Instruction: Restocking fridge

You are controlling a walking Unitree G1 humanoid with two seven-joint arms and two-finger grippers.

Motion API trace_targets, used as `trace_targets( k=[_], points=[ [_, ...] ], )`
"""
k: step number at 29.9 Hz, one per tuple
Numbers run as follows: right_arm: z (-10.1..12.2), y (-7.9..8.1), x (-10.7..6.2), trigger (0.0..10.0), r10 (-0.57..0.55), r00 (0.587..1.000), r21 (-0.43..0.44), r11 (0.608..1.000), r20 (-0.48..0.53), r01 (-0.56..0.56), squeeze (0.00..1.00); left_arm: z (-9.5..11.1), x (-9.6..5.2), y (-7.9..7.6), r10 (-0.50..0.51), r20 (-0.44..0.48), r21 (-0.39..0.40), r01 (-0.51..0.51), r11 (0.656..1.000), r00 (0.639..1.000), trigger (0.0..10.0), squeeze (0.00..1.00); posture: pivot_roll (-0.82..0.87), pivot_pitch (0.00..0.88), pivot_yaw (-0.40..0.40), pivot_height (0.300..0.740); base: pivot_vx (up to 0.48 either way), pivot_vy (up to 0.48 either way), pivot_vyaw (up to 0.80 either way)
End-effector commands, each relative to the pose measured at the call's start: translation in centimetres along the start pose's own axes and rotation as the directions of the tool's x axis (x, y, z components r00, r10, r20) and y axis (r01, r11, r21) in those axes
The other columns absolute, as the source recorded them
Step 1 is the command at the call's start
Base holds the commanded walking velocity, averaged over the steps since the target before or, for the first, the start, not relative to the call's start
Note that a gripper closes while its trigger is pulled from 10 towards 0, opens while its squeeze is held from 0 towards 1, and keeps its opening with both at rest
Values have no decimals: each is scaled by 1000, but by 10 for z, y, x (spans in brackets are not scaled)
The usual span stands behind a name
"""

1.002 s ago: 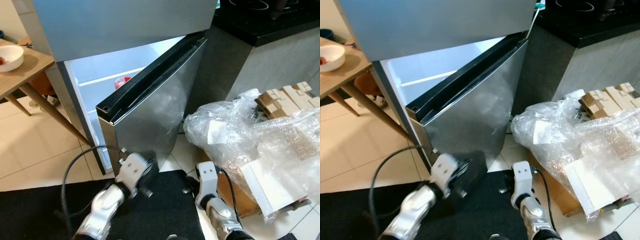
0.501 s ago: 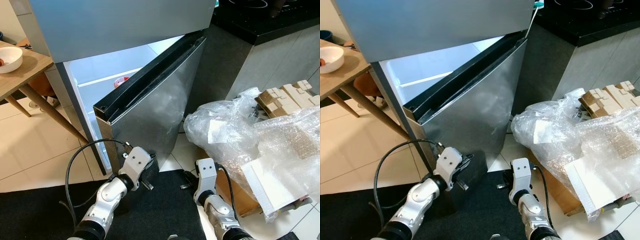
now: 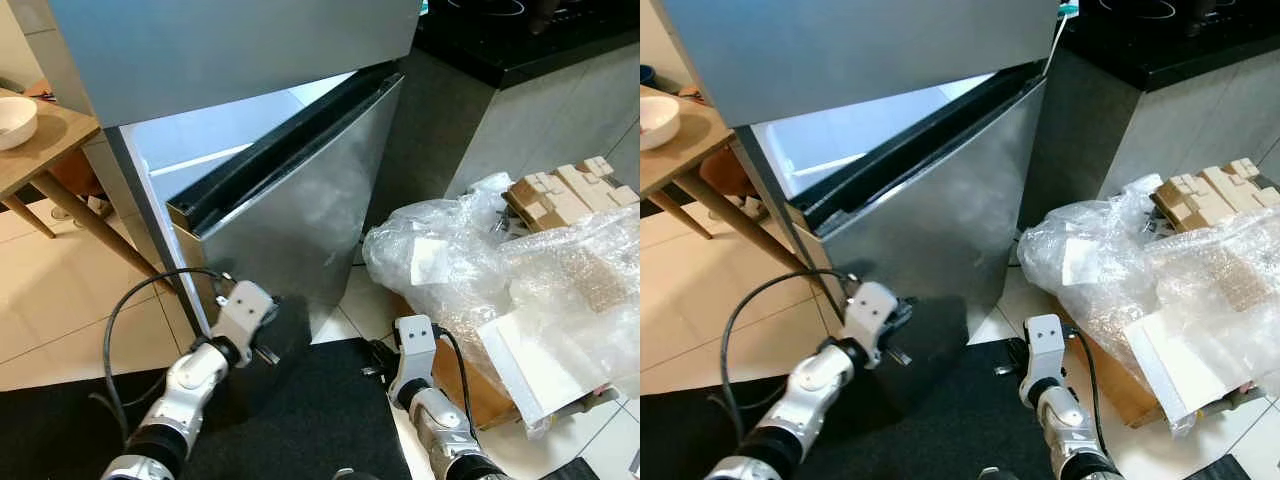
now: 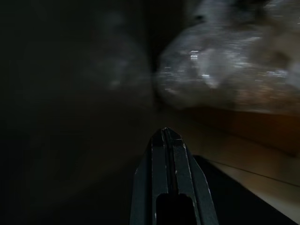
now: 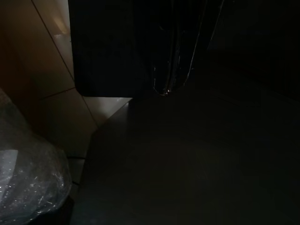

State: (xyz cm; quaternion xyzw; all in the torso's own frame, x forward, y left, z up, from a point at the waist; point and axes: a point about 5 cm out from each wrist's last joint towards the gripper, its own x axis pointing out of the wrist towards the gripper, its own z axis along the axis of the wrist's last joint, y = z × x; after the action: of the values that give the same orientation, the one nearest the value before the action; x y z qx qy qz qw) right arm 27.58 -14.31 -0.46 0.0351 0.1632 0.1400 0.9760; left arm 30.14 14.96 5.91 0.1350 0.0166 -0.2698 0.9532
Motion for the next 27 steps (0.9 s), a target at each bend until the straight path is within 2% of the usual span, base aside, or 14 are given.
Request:
trace_targets(
  k=[1, 3, 5, 6, 7, 8, 9, 10, 12, 14, 15, 16, 20, 27],
  points=[
    [2, 1, 1, 10000, 8, 1000, -1, 1000, 12, -8, 0, -5, -12, 26, 101, -34, 39, -100, 994, 994, 10000, 0, -95, 134, -32, 740, 0, 0, 0],
    [2, 2, 1, 10000, 8, 1000, -1, 1000, 13, -8, 0, -6, -15, 32, 126, -40, 49, -124, 991, 991, 10000, 0, -95, 134, -32, 740, 0, 0, 0],
    [4, 2, 2, 10000, 10, 1000, 0, 1000, 17, -10, 0, -9, -24, 54, 250, -75, 113, -241, 964, 965, 10000, 0, -96, 132, -33, 740, 0, 0, 0],
    [5, 3, 3, 10000, 12, 1000, 1, 1000, 21, -12, 0, -9, -36, 79, 390, -99, 179, -369, 912, 915, 10000, 0, -98, 131, -33, 740, 0, 0, 0],
    [5, 3, 3, 10000, 12, 1000, 1, 1000, 21, -12, 0, -9, -36, 79, 390, -99, 179, -369, 912, 915, 10000, 0, -98, 131, -33, 740, 0, 0, 0],
    [6, 3, 4, 10000, 14, 1000, 2, 1000, 26, -14, 0, -8, -49, 102, 521, -106, 241, -486, 840, 847, 10000, 0, -100, 131, -33, 740, 0, 0, 0],
    [6, 3, 4, 10000, 14, 1000, 2, 1000, 26, -14, 0, -8, -49, 102, 521, -106, 241, -486, 840, 847, 10000, 0, -100, 131, -33, 740, 0, 0, 0],
    [8, 3, 4, 10000, 17, 999, 3, 1000, 31, -17, 0, 3, -98, 162, 817, -62, 370, -747, 552, 573, 10000, 0, -100, 131, -33, 740, 0, 0, 0],
    [8, 3, 4, 10000, 17, 999, 3, 1000, 31, -17, 0, 3, -98, 162, 817, -62, 370, -747, 552, 573, 10000, 0, -100, 131, -33, 740, 0, 0, 0],
    [8, 2, 4, 10000, 17, 999, 3, 1000, 31, -17, 0, 13, -135, 194, 931, -14, 402, -851, 339, 364, 10000, 0, -90, 132, -38, 740, 0, 0, 0],
    [8, 2, 4, 10000, 19, 999, 3, 1000, 30, -19, 0, 16, -148, 202, 954, 5, 414, -869, 270, 299, 10000, 0, -89, 132, -39, 740, 0, 0, 0],
    [8, 2, 4, 10000, 20, 999, 3, 1000, 29, -20, 0, 18, -155, 206, 963, 16, 423, -875, 236, 268, 10000, 0, -89, 132, -39, 740, 0, 0, 0],
    [6, 4, 4, 10000, 31, 999, -3, 1000, 21, -31, 0, 13, -162, 205, 966, 13, 458, -860, 225, 260, 10000, 0, -86, 132, -46, 740, 0, 0, 0],
    [7, 4, 4, 10000, 34, 999, -6, 999, 23, -34, 0, -7, -154, 183, 962, -11, 456, -855, 247, 272, 10000, 0, -97, 133, -45, 740, 0, 0, 0]
  ],
)
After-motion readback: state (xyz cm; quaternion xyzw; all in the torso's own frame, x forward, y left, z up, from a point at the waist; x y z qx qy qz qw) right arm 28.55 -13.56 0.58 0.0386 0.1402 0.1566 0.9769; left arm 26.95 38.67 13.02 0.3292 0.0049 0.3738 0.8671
